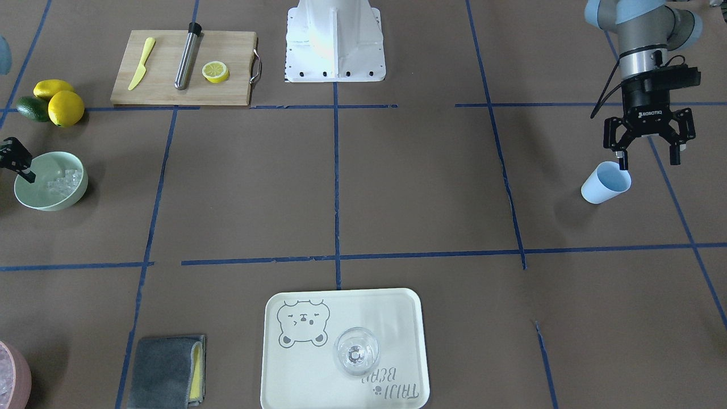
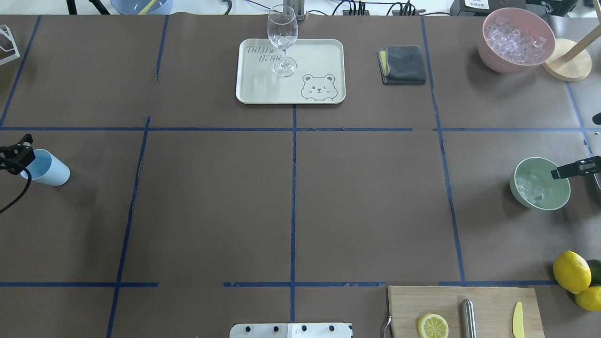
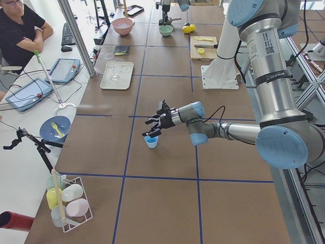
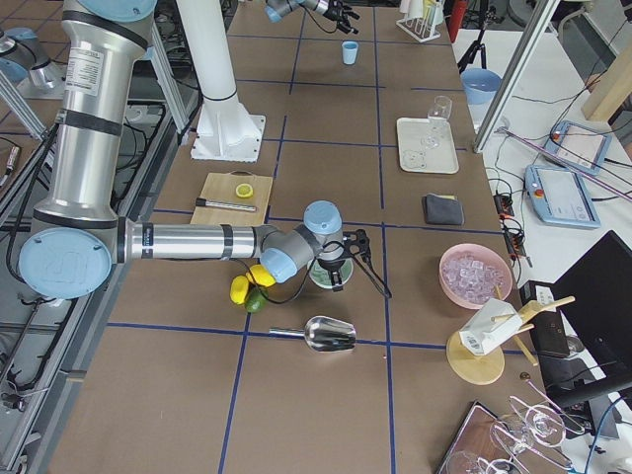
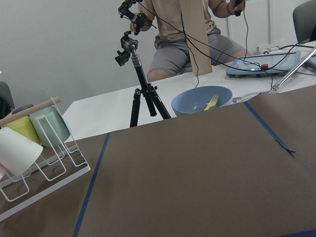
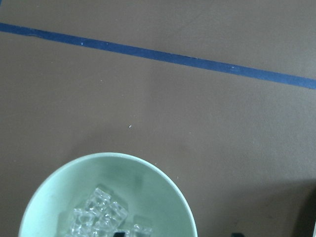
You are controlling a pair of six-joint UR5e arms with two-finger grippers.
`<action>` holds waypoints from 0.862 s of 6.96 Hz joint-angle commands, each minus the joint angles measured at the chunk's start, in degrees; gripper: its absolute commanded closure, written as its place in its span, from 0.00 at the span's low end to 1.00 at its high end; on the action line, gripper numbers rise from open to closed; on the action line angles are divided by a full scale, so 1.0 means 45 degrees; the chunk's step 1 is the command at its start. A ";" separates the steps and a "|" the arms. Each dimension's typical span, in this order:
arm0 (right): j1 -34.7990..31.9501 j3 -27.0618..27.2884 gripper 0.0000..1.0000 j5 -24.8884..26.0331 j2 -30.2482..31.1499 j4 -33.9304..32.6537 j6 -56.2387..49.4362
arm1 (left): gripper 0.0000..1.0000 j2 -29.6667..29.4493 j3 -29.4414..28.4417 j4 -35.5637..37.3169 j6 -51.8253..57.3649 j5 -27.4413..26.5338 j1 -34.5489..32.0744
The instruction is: Pour ice into bowl
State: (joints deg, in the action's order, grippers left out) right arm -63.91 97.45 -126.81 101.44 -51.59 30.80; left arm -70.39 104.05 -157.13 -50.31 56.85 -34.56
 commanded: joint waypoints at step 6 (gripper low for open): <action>-0.4875 0.2719 0.00 -0.1070 -0.0745 -0.8958 -0.8110 | 0.00 -0.1603 0.0278 0.4945 0.7828 1.2897 -0.8248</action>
State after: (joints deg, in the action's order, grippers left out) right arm -82.34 108.10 -129.08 98.86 -85.28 -1.21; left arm -76.55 105.50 -141.07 -21.95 105.60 -65.90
